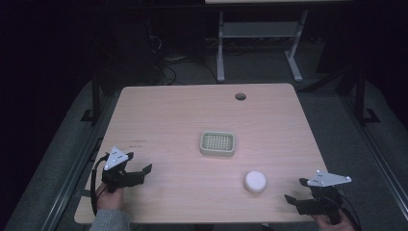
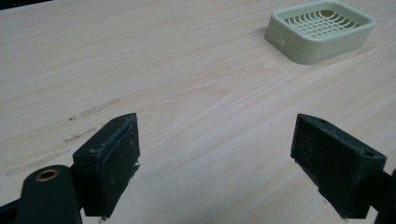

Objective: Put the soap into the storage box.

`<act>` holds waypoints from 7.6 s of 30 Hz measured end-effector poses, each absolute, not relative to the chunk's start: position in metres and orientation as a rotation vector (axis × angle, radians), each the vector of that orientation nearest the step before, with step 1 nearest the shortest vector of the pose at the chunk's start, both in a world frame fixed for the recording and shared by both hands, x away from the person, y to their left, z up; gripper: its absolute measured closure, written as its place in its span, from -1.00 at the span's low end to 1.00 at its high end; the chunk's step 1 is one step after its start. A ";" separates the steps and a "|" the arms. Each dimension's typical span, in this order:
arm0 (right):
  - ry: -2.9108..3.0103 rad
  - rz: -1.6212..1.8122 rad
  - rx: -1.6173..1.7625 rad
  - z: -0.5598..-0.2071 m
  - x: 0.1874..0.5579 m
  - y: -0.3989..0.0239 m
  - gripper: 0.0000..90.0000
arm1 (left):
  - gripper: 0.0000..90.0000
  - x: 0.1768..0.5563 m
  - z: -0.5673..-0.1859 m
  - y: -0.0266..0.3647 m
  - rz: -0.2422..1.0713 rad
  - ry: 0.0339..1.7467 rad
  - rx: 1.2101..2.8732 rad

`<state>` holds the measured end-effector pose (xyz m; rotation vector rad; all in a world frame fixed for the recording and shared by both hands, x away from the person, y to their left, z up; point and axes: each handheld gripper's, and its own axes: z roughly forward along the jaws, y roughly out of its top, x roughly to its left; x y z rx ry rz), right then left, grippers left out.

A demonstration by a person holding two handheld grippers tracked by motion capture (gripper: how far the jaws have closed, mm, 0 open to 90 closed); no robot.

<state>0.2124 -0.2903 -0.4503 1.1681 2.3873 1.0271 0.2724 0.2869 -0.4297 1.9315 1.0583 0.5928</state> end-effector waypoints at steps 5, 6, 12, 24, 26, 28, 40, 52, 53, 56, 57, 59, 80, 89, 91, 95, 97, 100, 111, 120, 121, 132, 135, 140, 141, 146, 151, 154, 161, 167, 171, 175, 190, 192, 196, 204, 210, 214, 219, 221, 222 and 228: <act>2.428 1.024 1.164 -0.445 0.216 -0.285 -0.64 | -0.66 0.271 -0.430 0.287 0.595 1.060 1.927; 2.428 1.024 1.164 -0.445 0.216 -0.285 -0.64 | -0.66 0.271 -0.430 0.287 0.595 1.059 1.924; 2.528 0.924 1.074 -0.430 0.227 -0.264 -0.65 | -0.66 0.271 -0.430 0.288 0.591 1.055 1.928; 2.643 0.825 0.983 -0.406 0.246 -0.237 -0.69 | -0.66 0.269 -0.430 0.289 0.596 1.057 1.935; 2.649 0.818 0.982 -0.405 0.248 -0.234 -0.69 | -0.66 0.269 -0.430 0.289 0.598 1.056 1.943; 2.676 0.794 0.959 -0.402 0.253 -0.227 -0.69 | -0.66 0.268 -0.430 0.290 0.599 1.057 1.941; 2.747 0.720 0.911 -0.396 0.265 -0.205 -0.69 | -0.66 0.268 -0.430 0.290 0.599 1.061 1.925; 2.833 0.603 0.846 -0.404 0.282 -0.176 -0.69 | -0.66 0.268 -0.430 0.291 0.600 1.062 1.927; 2.833 0.603 0.846 -0.404 0.282 -0.176 -0.69 | -0.66 0.268 -0.430 0.291 0.601 1.062 1.925; 2.864 0.546 0.846 -0.408 0.288 -0.168 -0.69 | -0.66 0.268 -0.430 0.291 0.600 1.062 1.925; 2.883 0.522 0.835 -0.409 0.291 -0.165 -0.69 | -0.66 0.268 -0.430 0.291 0.600 1.062 1.926; 2.899 0.491 0.832 -0.412 0.295 -0.161 -0.69 | -0.66 0.268 -0.430 0.291 0.601 1.063 1.924; 2.993 0.292 0.842 -0.436 0.307 -0.147 -0.68 | -0.66 0.268 -0.431 0.289 0.595 1.065 1.917; 3.002 0.265 0.832 -0.442 0.309 -0.143 -0.63 | -0.66 0.268 -0.430 0.289 0.595 1.063 1.916; 3.015 0.261 0.823 -0.443 0.310 -0.142 -0.56 | -0.66 0.268 -0.430 0.290 0.597 1.064 1.913; 3.009 0.270 0.820 -0.442 0.310 -0.143 -0.49 | -0.66 0.268 -0.430 0.291 0.596 1.066 1.912; 3.010 0.273 0.818 -0.442 0.310 -0.143 -0.48 | -0.66 0.268 -0.430 0.290 0.598 1.065 1.913; 3.017 0.271 0.798 -0.442 0.310 -0.143 -0.48 | -0.66 0.268 -0.430 0.290 0.599 1.063 1.911; 3.051 0.316 0.772 -0.439 0.310 -0.143 -0.47 | -0.66 0.267 -0.429 0.291 0.603 1.067 1.908; 3.047 0.350 0.770 -0.425 0.316 -0.143 -0.47 | -0.66 0.268 -0.429 0.290 0.598 1.073 1.915; 3.046 0.362 0.769 -0.424 0.317 -0.143 -0.47 | -0.66 0.268 -0.430 0.289 0.598 1.072 1.913; 3.056 0.369 0.752 -0.408 0.332 -0.141 -0.47 | -0.66 0.270 -0.430 0.288 0.595 1.072 1.912; 3.054 0.379 0.744 -0.403 0.336 -0.138 -0.47 | -0.66 0.269 -0.430 0.287 0.595 1.068 1.920; 3.051 0.372 0.726 -0.394 0.342 -0.133 -0.47 | -0.66 0.269 -0.430 0.288 0.594 1.065 1.915; 3.047 0.368 0.726 -0.392 0.343 -0.132 -0.47 | -0.66 0.269 -0.430 0.288 0.593 1.064 1.915; 3.049 0.378 0.712 -0.385 0.347 -0.127 -0.47 | -0.66 0.269 -0.430 0.287 0.586 1.063 1.925; 3.051 0.371 0.715 -0.381 0.356 -0.124 -0.47 | -0.66 0.269 -0.430 0.286 0.586 1.059 1.928; 3.051 0.369 0.714 -0.378 0.361 -0.121 -0.47 | -0.66 0.269 -0.430 0.286 0.591 1.053 1.929; 3.054 0.366 0.701 -0.373 0.371 -0.114 -0.47 | -0.66 0.269 -0.430 0.285 0.588 1.050 1.931; 3.055 0.361 0.675 -0.368 0.378 -0.107 -0.47 | -0.66 0.269 -0.429 0.286 0.589 1.050 1.929; 3.053 0.358 0.669 -0.365 0.385 -0.101 -0.47 | -0.66 0.269 -0.430 0.286 0.585 1.056 1.929; 3.057 0.348 0.652 -0.364 0.390 -0.095 -0.47 | -0.66 0.269 -0.430 0.287 0.585 1.055 1.926; 3.071 0.329 0.611 -0.360 0.411 -0.072 -0.47 | -0.66 0.269 -0.430 0.287 0.586 1.052 1.926; 3.073 0.321 0.606 -0.360 0.413 -0.069 -0.47 | -0.66 0.269 -0.430 0.287 0.588 1.052 1.929; 3.074 0.328 0.602 -0.360 0.418 -0.064 -0.47 | -0.66 0.269 -0.430 0.288 0.586 1.053 1.928; 3.075 0.313 0.590 -0.362 0.428 -0.056 -0.47 | -0.66 0.269 -0.429 0.288 0.592 1.054 1.924; 3.078 0.318 0.593 -0.361 0.436 -0.051 -0.47 | -0.66 0.269 -0.429 0.288 0.594 1.051 1.928; 3.080 0.326 0.608 -0.362 0.440 -0.051 -0.47 | -0.66 0.269 -0.429 0.288 0.591 1.054 1.928; 3.073 0.294 0.605 -0.362 0.445 -0.047 -0.47 | -0.66 0.269 -0.429 0.288 0.592 1.051 1.927; 3.075 0.292 0.604 -0.361 0.448 -0.045 -0.47 | -0.66 0.269 -0.429 0.288 0.592 1.049 1.931; 3.071 0.288 0.598 -0.361 0.449 -0.044 -0.47 | -0.66 0.269 -0.429 0.288 0.592 1.049 1.929; 3.066 0.288 0.608 -0.364 0.455 -0.041 -0.47 | -0.66 0.269 -0.430 0.288 0.593 1.050 1.923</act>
